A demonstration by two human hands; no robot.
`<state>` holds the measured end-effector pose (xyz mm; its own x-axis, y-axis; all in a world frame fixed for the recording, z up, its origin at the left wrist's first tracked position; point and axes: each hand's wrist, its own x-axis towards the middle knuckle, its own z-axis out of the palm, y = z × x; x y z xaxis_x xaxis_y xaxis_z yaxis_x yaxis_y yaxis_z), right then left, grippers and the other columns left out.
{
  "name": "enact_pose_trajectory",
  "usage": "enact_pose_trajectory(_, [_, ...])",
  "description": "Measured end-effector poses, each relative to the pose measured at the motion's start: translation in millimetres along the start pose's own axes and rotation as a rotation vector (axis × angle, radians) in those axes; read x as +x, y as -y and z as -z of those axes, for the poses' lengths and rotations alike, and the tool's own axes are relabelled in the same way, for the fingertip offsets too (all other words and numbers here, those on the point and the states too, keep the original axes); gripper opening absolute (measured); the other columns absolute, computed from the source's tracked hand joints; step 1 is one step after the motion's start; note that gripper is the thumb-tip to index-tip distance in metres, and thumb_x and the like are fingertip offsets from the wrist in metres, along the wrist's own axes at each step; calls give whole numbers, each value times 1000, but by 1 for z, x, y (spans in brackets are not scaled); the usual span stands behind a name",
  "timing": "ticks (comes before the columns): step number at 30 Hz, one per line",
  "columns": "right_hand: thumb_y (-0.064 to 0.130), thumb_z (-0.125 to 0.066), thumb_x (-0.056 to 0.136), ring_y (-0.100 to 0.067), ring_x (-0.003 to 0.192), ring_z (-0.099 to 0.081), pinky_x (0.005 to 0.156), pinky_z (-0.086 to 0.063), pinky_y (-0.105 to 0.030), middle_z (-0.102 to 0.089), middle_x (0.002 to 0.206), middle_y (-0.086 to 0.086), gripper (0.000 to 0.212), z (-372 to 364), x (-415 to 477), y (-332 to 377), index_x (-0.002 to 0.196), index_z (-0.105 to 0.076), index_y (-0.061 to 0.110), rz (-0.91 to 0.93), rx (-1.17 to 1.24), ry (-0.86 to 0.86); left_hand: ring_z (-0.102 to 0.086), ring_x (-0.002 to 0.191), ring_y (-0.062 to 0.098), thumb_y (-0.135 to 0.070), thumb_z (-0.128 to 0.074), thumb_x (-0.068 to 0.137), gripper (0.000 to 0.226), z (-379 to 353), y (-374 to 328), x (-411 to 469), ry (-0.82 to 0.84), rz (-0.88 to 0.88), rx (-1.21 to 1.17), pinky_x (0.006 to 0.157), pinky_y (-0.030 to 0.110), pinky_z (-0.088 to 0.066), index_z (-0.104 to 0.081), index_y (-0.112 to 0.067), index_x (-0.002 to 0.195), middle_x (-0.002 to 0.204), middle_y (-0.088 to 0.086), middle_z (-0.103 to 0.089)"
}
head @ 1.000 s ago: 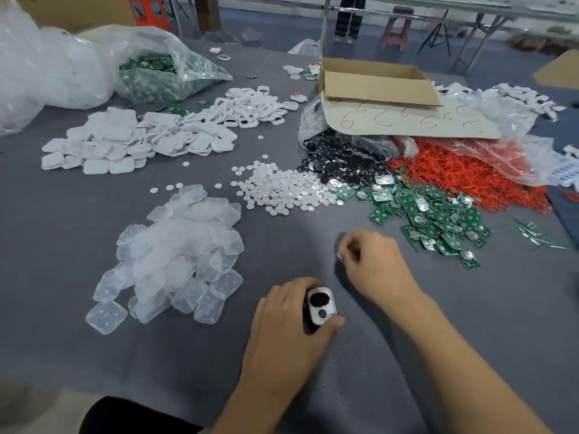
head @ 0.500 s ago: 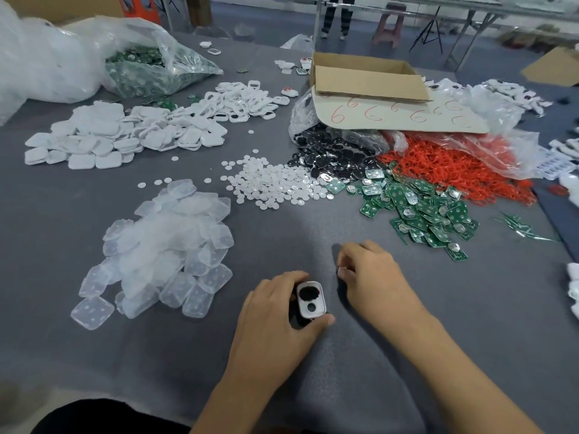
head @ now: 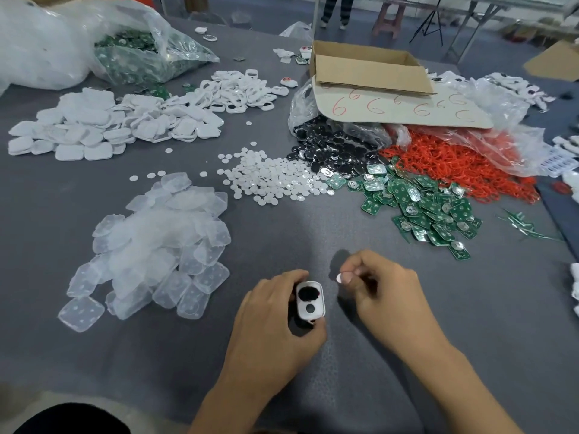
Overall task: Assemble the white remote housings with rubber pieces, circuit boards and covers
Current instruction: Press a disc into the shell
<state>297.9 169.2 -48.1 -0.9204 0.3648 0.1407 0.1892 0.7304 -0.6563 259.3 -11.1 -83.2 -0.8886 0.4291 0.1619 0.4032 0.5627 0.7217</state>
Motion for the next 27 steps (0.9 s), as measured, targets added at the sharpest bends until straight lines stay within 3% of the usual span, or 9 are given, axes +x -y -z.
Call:
enact_pose_trajectory(8, [10,-75,81,-2,77,-58,64,-39,-8,-57,75,13,23,-14,-9,13,73,-63,29,157,-44,226,-55,97,2,-52,-66,68,62,1,0,1,13,10,4,89,29,-47,-54,-39,127,99,-25,-59])
enact_pose_trajectory(12, [11,-70,77,0,76,-55,64,-39,-8,-52,79,17,23,-15,-4,11,74,-61,32,219,-104,255,-56,96,2,-53,-65,68,62,-1,1,1,15,-1,10,89,27,-46,-54,-39,128,100,-27,-59])
enact_pose_trajectory(19, [5,-72,72,-7,73,-55,62,-45,-23,-52,78,13,25,-19,4,12,68,-56,24,215,-141,272,-55,92,2,-52,-63,67,61,-1,1,2,-5,-18,13,85,28,-48,-56,-38,125,94,-27,-57])
enact_pose_trajectory(27, [5,-71,70,-8,69,-52,60,-44,-23,-48,80,14,23,-22,14,16,74,-56,21,230,-129,274,-54,88,3,-43,-70,68,53,3,-2,2,3,-39,15,79,29,-49,-53,-44,118,92,-25,-60])
